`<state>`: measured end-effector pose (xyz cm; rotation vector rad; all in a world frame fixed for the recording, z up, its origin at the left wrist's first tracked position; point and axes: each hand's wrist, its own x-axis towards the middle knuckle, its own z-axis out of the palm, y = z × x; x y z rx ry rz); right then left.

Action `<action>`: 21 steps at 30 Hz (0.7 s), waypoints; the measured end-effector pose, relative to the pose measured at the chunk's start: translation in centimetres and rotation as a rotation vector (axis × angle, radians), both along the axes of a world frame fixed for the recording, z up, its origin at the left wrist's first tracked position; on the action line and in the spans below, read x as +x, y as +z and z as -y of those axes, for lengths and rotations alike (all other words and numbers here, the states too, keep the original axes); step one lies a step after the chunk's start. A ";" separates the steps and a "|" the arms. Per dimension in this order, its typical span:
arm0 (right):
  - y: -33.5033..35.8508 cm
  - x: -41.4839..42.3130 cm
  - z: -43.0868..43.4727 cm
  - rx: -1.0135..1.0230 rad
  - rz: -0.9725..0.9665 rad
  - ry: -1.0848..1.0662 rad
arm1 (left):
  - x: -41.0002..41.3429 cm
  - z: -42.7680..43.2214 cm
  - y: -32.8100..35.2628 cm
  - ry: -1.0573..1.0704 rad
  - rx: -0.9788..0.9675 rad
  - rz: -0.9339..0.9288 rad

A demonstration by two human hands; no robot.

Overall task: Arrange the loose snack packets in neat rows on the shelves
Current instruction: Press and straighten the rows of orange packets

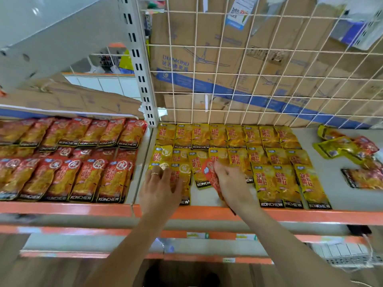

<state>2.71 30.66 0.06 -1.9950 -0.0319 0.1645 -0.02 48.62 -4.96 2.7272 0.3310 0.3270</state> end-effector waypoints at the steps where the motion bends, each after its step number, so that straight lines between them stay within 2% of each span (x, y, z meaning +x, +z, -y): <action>1: -0.3 -0.1 -0.2 -0.066 0.011 0.059 | 0.1 -0.3 -0.4 -0.027 0.028 0.061; 4: -1.8 -0.4 -0.5 -0.327 0.021 0.227 | 1.0 -1.3 -0.8 -0.180 0.071 0.174; 6: -2.6 -0.7 -0.7 -0.410 0.022 0.265 | 1.9 -1.9 -0.8 -0.294 0.124 0.176; 10: -2.6 -0.9 -1.3 -0.495 0.016 0.277 | 3.1 -2.3 -1.6 -0.409 0.179 0.120; 21: -2.6 -0.2 -1.9 -0.602 -0.023 0.327 | 2.9 -2.5 -2.6 -0.416 0.174 0.041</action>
